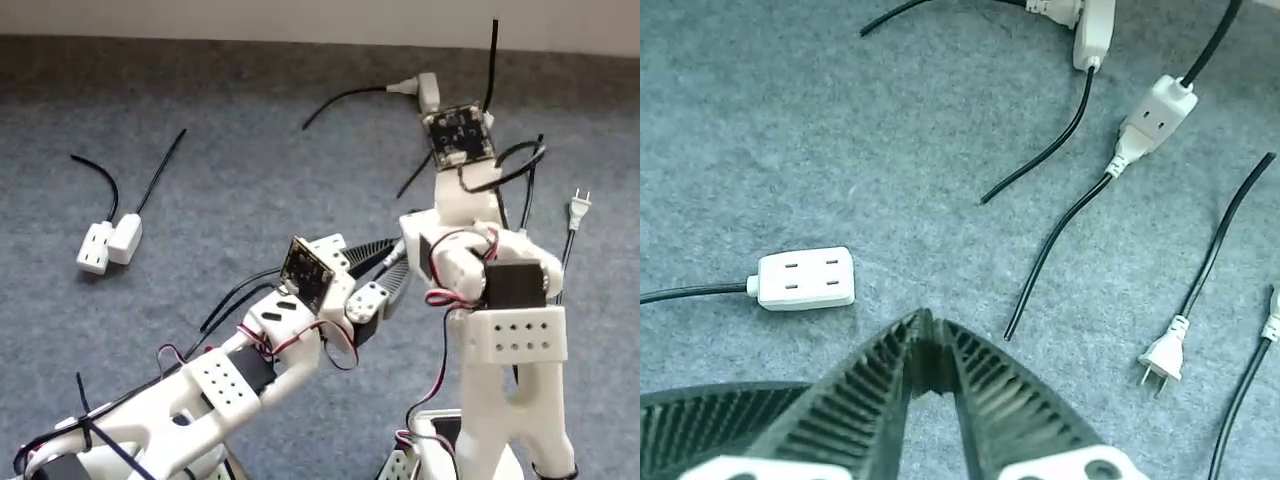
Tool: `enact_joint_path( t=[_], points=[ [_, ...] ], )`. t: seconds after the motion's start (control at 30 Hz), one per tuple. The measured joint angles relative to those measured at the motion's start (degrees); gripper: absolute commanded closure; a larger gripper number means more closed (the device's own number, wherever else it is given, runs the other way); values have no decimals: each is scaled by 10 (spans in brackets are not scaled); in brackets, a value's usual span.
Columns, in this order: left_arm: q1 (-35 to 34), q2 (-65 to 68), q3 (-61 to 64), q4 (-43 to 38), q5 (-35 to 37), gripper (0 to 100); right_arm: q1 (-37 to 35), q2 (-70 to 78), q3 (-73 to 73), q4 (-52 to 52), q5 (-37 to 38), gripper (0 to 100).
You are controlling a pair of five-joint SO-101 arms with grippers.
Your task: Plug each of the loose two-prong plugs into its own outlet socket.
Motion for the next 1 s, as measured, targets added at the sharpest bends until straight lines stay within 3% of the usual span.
enact_joint_path(
  t=[0.2,0.4,0.53,0.77,1.0],
  points=[
    [-23,-6,-2,-11,-1,994,33,4,-101,18,-42,991],
    [-19,-7,-4,30,-1,994,136,4,-113,18,-105,991],
    [-30,-7,-54,146,-2,994,191,4,-25,1,-129,991],
    [-58,-4,-228,437,-2,994,228,4,162,-70,-152,991],
    [-82,152,-413,614,19,994,229,4,324,-214,-213,991]
  ],
)
